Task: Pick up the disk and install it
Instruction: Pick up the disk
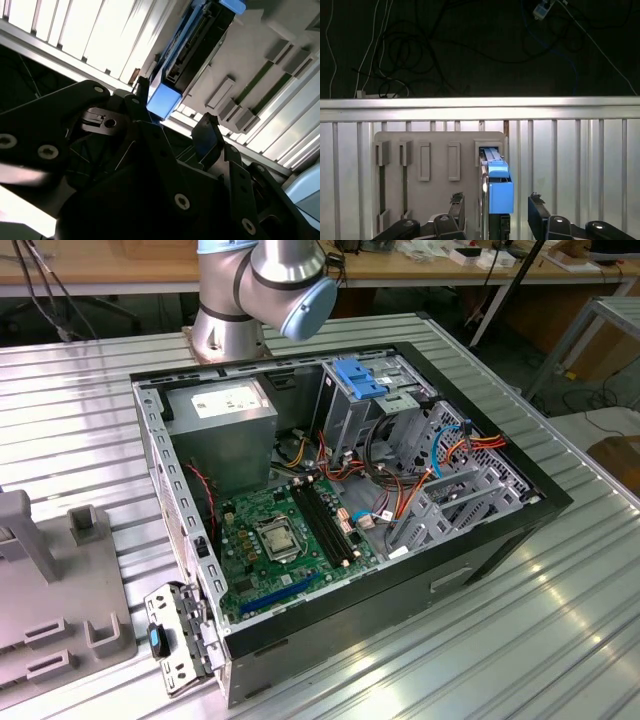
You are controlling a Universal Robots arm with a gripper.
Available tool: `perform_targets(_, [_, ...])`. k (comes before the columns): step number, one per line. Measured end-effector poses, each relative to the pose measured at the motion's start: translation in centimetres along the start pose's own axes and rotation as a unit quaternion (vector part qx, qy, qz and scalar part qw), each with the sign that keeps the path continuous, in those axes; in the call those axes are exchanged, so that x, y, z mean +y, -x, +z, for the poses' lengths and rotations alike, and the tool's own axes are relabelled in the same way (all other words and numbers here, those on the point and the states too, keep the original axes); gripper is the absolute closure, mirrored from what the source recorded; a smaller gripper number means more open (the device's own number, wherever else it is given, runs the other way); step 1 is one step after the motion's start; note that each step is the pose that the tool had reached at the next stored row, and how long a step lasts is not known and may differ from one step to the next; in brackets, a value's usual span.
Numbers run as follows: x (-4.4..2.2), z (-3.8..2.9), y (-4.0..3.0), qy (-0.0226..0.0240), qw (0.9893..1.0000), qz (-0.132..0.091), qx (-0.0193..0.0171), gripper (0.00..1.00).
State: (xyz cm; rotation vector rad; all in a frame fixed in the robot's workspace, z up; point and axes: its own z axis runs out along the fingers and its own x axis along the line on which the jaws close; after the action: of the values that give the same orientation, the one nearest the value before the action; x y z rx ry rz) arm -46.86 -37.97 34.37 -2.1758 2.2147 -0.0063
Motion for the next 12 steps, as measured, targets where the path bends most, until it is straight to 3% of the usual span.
perform_targets(12, [0.34, 2.62, -0.08, -0.0002, 1.0000, 0.006, 0.0001, 0.38])
